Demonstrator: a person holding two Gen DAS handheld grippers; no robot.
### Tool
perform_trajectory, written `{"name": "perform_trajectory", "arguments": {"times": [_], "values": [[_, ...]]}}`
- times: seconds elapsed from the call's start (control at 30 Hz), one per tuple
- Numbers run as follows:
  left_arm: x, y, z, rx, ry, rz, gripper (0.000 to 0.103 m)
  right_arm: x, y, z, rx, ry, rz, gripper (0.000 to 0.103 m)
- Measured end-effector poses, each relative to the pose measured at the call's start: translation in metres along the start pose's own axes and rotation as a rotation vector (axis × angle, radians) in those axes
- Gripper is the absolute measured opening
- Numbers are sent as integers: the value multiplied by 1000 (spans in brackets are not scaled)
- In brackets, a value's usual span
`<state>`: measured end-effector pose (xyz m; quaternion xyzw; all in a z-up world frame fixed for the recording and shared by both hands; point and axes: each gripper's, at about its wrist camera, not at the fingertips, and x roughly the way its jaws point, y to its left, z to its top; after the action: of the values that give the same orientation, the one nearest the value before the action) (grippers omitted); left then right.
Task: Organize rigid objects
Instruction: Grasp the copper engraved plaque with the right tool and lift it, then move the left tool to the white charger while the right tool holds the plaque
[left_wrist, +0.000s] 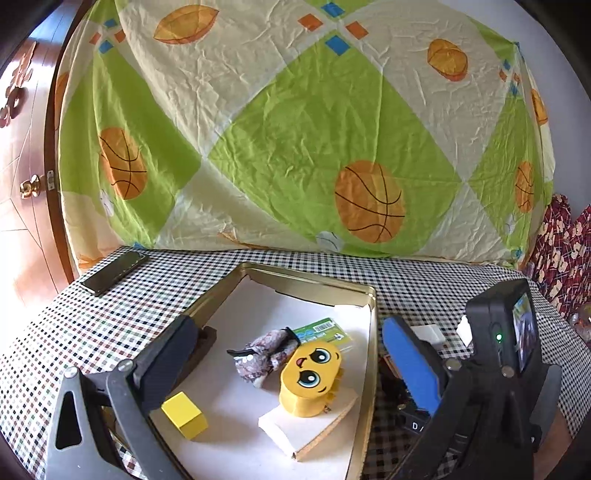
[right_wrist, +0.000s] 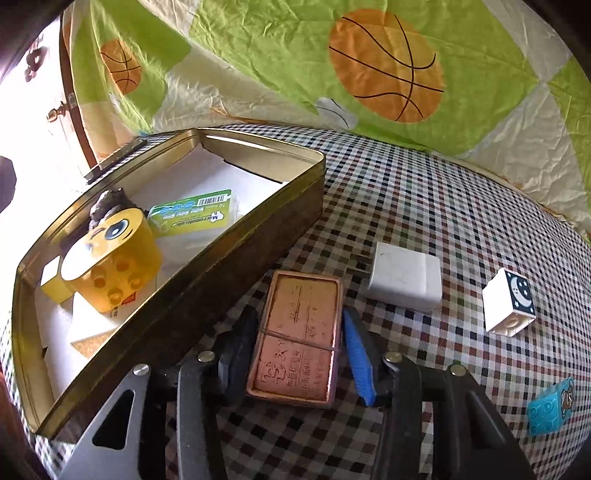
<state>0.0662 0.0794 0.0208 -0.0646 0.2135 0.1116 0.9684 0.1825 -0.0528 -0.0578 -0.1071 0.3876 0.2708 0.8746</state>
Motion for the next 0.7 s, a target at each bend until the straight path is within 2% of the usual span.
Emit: {"name": "perform_trajectory", "arguments": {"times": [0.17,0.4,0.53,0.7], "values": [[0,-24,-1,21,3,-40,102,-29,-16,-12,-6,-91,-63,49],[7,-81,-7,104,17,-98,102,-74,-87,-37,93,-206,-215,49],[17,-118,-12,182,30,-114,102,-87,-126,-49,160,-228,-269,49],[47,-153,-16,246,97,-121,102,-92,-163,-55,228,-235,-310,49]]}}
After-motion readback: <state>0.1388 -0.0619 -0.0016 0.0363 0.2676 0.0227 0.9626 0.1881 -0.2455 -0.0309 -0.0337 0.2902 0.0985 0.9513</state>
